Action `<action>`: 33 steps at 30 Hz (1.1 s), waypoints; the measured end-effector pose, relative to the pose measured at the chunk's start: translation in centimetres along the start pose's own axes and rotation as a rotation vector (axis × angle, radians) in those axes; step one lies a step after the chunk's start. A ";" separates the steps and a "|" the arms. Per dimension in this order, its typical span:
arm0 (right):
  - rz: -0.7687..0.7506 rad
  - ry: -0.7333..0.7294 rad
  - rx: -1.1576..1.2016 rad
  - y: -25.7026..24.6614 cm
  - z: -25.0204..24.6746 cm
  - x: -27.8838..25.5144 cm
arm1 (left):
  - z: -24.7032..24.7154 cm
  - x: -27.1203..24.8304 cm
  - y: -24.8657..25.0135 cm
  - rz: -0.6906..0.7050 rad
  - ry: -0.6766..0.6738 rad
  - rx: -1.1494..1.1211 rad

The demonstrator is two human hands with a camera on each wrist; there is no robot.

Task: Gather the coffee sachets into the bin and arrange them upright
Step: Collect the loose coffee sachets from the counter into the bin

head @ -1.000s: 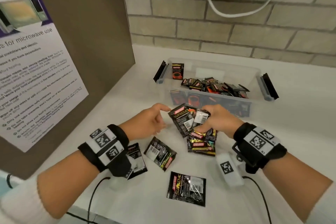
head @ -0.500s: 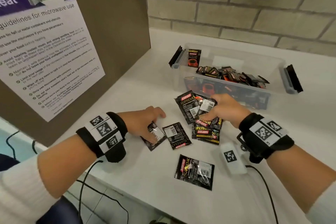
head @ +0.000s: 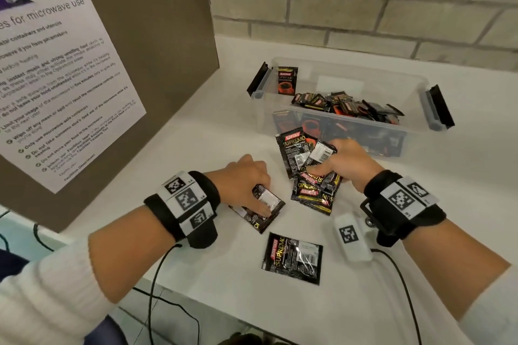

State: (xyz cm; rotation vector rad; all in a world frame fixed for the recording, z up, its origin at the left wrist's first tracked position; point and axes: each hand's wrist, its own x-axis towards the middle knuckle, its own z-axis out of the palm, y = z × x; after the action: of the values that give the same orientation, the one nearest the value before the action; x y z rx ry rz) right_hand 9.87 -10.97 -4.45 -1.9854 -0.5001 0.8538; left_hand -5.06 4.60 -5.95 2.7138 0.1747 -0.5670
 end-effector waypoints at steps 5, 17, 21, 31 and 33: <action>0.004 0.042 0.042 0.7 -1.2 -0.3 | -0.5 -1.5 3.1 0.165 -0.141 -0.163; -0.022 0.073 0.113 1.1 -1.0 -0.9 | 2.7 -0.2 7.3 0.222 -0.189 0.076; -0.076 0.137 0.117 0.6 -1.8 -1.4 | 2.2 -0.2 6.8 0.237 -0.148 -0.005; -0.357 0.571 0.449 -4.6 -10.7 0.0 | -14.1 4.4 7.0 0.230 0.654 -0.579; -0.316 0.593 0.454 -4.4 -11.2 1.7 | -15.7 7.3 7.3 0.167 0.736 -0.653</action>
State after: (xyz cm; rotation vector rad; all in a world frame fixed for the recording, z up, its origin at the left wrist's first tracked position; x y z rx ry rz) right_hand 19.18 -14.08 2.79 -1.5747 -0.2325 0.1375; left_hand 8.71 4.04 6.82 2.1295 0.2566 0.4852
